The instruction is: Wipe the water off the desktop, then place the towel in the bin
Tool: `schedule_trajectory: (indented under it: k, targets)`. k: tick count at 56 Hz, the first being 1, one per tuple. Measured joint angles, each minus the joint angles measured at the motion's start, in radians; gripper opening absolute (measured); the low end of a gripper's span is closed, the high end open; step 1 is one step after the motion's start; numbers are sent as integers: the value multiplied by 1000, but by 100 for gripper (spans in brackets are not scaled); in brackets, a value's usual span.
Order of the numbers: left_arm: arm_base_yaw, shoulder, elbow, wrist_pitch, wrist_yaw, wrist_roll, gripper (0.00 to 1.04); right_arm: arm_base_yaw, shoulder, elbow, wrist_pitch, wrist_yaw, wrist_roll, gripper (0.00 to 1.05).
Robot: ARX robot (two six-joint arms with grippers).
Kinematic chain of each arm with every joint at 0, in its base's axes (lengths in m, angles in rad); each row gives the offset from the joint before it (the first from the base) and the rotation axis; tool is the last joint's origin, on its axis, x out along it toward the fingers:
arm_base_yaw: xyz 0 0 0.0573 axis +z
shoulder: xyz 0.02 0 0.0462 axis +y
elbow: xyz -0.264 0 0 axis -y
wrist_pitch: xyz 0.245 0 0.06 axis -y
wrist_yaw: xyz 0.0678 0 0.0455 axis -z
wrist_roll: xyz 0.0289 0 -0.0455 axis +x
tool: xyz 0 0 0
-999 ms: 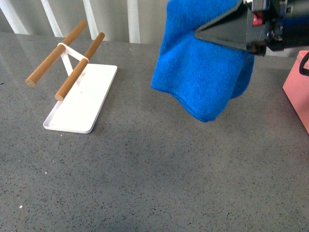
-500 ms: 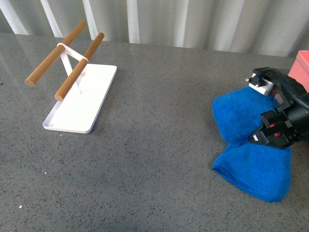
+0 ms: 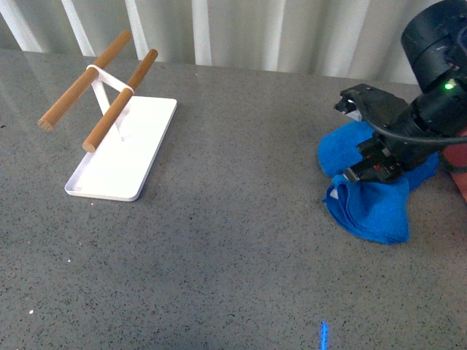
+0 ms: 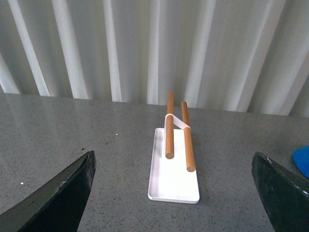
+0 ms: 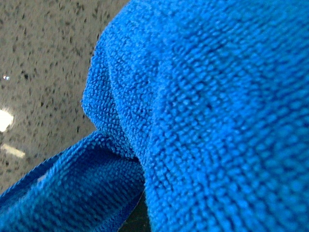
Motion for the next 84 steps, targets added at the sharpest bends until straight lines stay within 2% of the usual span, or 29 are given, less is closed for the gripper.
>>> schedule_trajectory:
  k: [7, 17, 23, 32, 40, 51, 58, 62, 74, 84]
  targets:
    - [0, 0, 0, 0, 0, 0, 98, 39, 44, 79, -8, 14, 15, 5]
    - [0, 0, 0, 0, 0, 0, 98, 116, 54, 108, -4, -37, 32, 5]
    - [0, -1, 0, 0, 0, 0, 98, 192, 39, 72, 11, -86, 46, 5]
    - [0, -1, 0, 0, 0, 0, 98, 236, -22, -24, 19, -118, 54, 5]
    - [0, -1, 0, 0, 0, 0, 98, 213, -103, -150, 28, -129, 45, 5]
    - [0, -1, 0, 0, 0, 0, 98, 89, -209, -341, 5, -101, -23, 5]
    - [0, -1, 0, 0, 0, 0, 98, -19, -208, -324, -22, -44, -75, 5]
    - [0, -1, 0, 0, 0, 0, 98, -46, -184, -262, -29, -5, -87, 5]
    - [0, -1, 0, 0, 0, 0, 98, -20, -90, -66, -43, 31, -76, 5]
    - [0, -1, 0, 0, 0, 0, 98, 48, -87, 31, 0, -32, -21, 5]
